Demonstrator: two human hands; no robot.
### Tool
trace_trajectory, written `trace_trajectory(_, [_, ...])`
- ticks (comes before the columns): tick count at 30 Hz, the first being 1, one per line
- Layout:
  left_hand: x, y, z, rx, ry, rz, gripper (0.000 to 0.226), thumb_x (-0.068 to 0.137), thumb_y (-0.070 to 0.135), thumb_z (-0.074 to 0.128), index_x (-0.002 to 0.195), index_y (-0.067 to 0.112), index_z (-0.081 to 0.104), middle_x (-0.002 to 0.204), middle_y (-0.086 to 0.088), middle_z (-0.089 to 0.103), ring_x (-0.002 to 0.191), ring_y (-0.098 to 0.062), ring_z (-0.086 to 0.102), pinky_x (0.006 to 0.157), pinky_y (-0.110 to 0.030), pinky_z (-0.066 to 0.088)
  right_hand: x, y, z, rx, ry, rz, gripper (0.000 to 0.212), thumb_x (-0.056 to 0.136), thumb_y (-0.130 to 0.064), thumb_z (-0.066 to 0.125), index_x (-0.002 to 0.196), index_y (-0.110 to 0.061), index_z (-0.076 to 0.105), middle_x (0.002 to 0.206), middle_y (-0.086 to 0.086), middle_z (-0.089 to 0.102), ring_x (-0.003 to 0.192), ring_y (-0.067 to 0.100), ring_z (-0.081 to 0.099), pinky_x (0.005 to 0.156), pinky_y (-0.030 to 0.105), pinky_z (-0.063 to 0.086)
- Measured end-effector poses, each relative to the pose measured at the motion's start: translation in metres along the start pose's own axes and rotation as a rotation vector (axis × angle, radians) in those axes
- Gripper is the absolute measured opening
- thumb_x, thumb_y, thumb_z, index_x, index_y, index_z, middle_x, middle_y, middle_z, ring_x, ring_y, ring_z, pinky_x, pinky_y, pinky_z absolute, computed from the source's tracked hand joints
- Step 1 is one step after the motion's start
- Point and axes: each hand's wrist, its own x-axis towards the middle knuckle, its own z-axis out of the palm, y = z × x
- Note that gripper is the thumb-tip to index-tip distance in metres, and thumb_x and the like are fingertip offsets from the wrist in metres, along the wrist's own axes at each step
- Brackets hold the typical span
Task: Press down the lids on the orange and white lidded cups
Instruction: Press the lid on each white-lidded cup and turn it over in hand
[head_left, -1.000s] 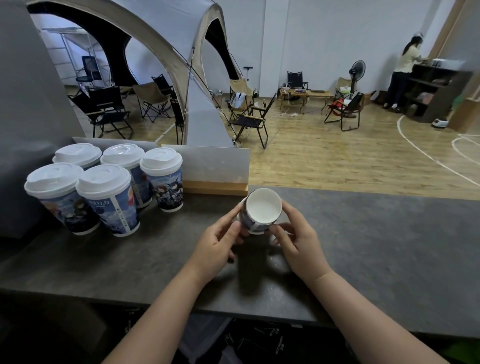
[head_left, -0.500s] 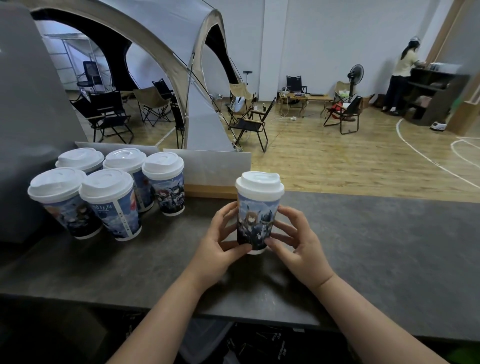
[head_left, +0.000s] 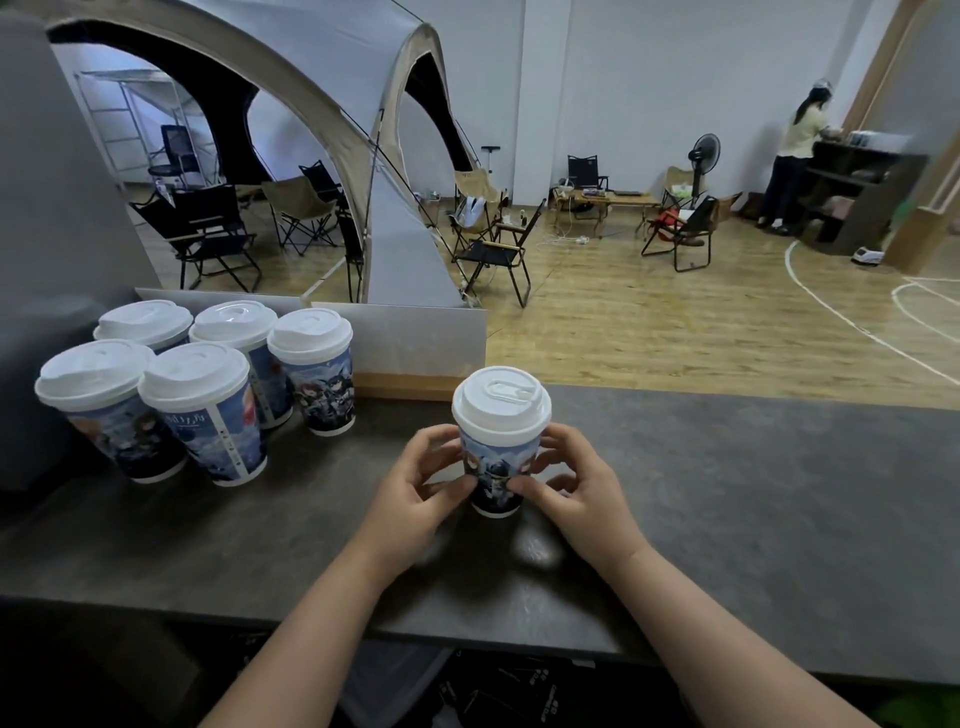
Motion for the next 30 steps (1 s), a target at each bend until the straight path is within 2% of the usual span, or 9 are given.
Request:
trace_trajectory(2, [-0.001,0.002,0.001,0.075,0.005,0.015,0.052,0.087,0.005,0.072,0.132,0.025,0.056,0.133,0.006,0.062,0.126,-0.005,0.056,0.088,-0.020,0.053,0.000,-0.002,0.000,0.025,0.013,0.011,0.058,0.067,-0.049,0.081,0.119,-0.041,0.057,0.111,-0.019,0.066,0.092,0.014,0.066,0.074,0.038,0.060])
trace_trajectory(5, [-0.003,0.009,0.002,0.184,-0.013,0.019,0.055,0.088,0.014,0.073,0.139,0.023,0.055,0.141,0.013,0.049,0.127,0.001,0.051,0.093,-0.024,0.055,-0.001,-0.003,-0.005,0.054,0.026,0.004,0.061,0.067,-0.048,0.083,0.123,-0.041,0.060,0.110,-0.019,0.066,0.090,0.016,0.066,0.075,0.038,0.060])
trace_trajectory(8, [-0.005,0.017,0.013,0.208,-0.022,0.019,0.044,0.091,0.018,0.069,0.133,0.028,0.059,0.131,0.014,0.054,0.123,-0.003,0.054,0.097,-0.024,0.053,-0.006,0.002,-0.014,0.074,0.032,-0.014,0.060,0.078,-0.037,0.082,0.134,-0.034,0.062,0.114,-0.017,0.065,0.092,0.019,0.067,0.073,0.038,0.062])
trace_trajectory(11, [-0.003,0.023,0.049,0.122,0.050,0.022,0.053,0.091,0.009,0.068,0.139,0.028,0.053,0.129,0.011,0.061,0.117,-0.006,0.061,0.091,-0.022,0.055,-0.015,0.010,-0.039,0.167,0.077,0.020,0.057,0.083,-0.019,0.081,0.135,-0.034,0.062,0.113,-0.015,0.064,0.084,0.020,0.069,0.066,0.036,0.062])
trace_trajectory(16, [0.010,0.025,0.143,-0.095,0.087,-0.033,0.042,0.092,0.000,0.063,0.124,0.028,0.058,0.118,0.009,0.071,0.111,-0.011,0.067,0.083,-0.030,0.059,-0.029,0.020,-0.120,0.198,0.183,0.039,0.048,0.084,-0.002,0.078,0.126,-0.025,0.070,0.108,-0.009,0.069,0.077,0.020,0.069,0.061,0.025,0.057])
trace_trajectory(19, [0.016,0.024,0.211,-0.081,0.020,-0.050,0.058,0.086,0.000,0.071,0.136,0.023,0.053,0.134,0.005,0.062,0.121,-0.012,0.061,0.088,-0.031,0.057,-0.044,0.030,-0.179,0.176,0.269,0.061,0.043,0.081,-0.002,0.081,0.120,-0.018,0.073,0.110,-0.004,0.072,0.079,0.023,0.070,0.063,0.026,0.058])
trace_trajectory(22, [0.026,0.024,0.284,-0.060,0.003,-0.046,0.071,0.080,0.001,0.078,0.139,0.027,0.048,0.141,0.004,0.053,0.126,-0.011,0.055,0.085,-0.024,0.057,-0.062,0.040,-0.243,0.148,0.329,0.063,0.041,0.081,-0.005,0.081,0.117,-0.024,0.074,0.110,-0.005,0.072,0.083,0.020,0.070,0.066,0.031,0.059])
trace_trajectory(27, [0.047,0.021,0.403,-0.054,-0.063,-0.072,0.072,0.082,0.011,0.080,0.143,0.027,0.047,0.139,0.002,0.057,0.124,-0.015,0.058,0.100,-0.044,0.054,-0.087,0.062,-0.352,0.089,0.391,0.074,0.043,0.086,-0.008,0.078,0.120,-0.033,0.072,0.110,-0.004,0.074,0.082,0.010,0.067,0.065,0.022,0.055])
trace_trajectory(30, [0.060,0.018,0.473,-0.082,-0.114,-0.027,0.072,0.083,0.007,0.079,0.140,0.035,0.046,0.137,0.005,0.059,0.123,-0.016,0.059,0.095,-0.038,0.057,-0.102,0.080,-0.416,0.049,0.480,0.112,0.041,0.084,-0.013,0.081,0.117,-0.034,0.072,0.098,-0.004,0.077,0.080,0.009,0.066,0.066,0.023,0.054])
